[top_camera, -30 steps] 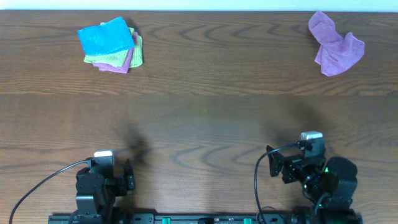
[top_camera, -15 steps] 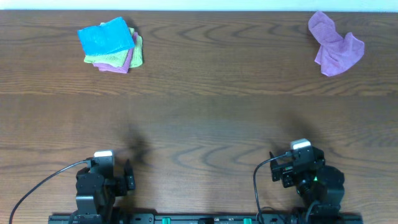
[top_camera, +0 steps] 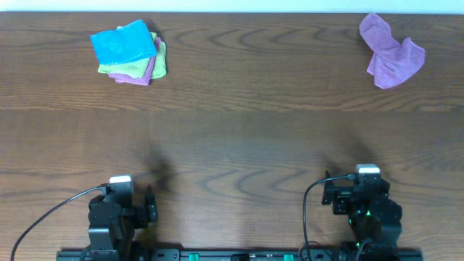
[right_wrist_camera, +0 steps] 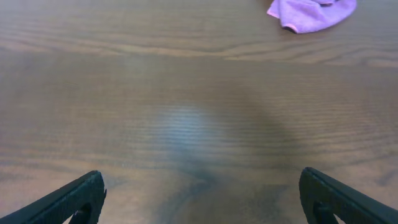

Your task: Fold the cloth

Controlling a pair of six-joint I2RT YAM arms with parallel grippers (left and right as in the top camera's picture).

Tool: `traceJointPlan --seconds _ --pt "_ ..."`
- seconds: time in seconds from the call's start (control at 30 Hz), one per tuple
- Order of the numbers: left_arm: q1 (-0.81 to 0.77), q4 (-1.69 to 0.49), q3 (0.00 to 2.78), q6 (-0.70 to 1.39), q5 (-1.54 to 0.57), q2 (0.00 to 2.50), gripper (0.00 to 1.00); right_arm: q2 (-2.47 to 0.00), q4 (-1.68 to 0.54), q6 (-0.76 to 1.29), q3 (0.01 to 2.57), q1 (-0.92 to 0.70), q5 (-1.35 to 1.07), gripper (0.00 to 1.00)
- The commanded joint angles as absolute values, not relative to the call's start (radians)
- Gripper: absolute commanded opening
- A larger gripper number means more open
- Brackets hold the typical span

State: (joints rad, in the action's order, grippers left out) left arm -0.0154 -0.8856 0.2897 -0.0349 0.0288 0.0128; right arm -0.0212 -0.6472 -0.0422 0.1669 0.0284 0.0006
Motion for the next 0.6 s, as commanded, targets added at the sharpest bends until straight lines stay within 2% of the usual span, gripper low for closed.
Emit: traceJointPlan --seconds 0.0,0.57 --pt "-0.020 -0.946 0.281 -0.075 0.052 0.004 0.95 -0.005 -0.652 0.033 0.155 0.019 0.043 0.99" --pt "-0.020 -0.946 0.281 -0.075 0.052 0.004 0.95 -0.006 -0.658 0.055 0.155 0.019 0.049 0.99"
